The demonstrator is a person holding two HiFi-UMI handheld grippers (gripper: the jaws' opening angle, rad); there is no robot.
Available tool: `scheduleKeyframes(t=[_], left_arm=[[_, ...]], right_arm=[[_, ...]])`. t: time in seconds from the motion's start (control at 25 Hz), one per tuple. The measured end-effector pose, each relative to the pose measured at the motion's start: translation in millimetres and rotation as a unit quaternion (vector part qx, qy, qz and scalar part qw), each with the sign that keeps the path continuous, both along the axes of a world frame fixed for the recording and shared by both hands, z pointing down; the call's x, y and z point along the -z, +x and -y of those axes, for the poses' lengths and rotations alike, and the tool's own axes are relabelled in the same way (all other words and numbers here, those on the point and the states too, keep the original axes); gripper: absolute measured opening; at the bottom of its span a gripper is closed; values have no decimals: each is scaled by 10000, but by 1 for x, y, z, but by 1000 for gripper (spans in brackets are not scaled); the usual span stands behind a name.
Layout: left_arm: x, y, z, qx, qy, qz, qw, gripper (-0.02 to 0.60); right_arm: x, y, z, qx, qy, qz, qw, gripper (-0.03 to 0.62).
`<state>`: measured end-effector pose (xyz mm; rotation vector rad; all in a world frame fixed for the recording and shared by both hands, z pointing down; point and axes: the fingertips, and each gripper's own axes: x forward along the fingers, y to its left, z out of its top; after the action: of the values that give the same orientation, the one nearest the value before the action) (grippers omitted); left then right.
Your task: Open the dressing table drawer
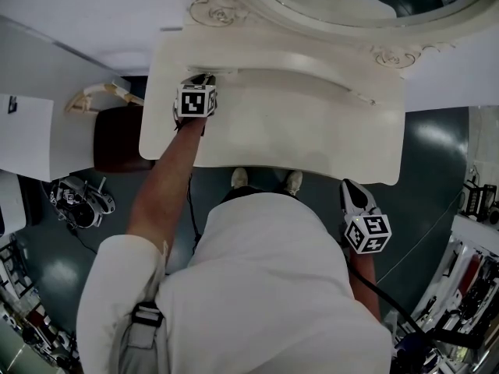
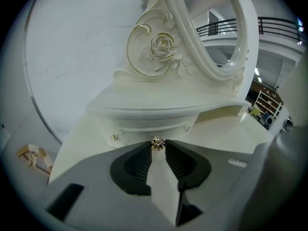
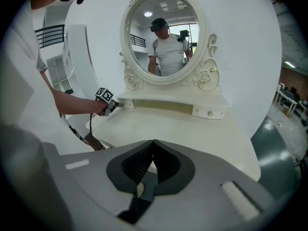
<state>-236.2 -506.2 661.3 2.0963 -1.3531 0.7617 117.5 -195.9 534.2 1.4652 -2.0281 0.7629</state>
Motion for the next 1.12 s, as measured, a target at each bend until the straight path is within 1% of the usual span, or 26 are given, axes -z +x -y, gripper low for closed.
scheduleKeyframes(t=[0.48, 1.12], left_arm=[[-2, -2, -18, -109, -38, 18, 9999, 95], [-2, -7, -46, -198, -65, 13, 9998, 95]], right_arm=[[2, -11, 5, 157, 56, -15, 9999, 2], [2, -19, -12, 164, 98, 7, 9998, 2]])
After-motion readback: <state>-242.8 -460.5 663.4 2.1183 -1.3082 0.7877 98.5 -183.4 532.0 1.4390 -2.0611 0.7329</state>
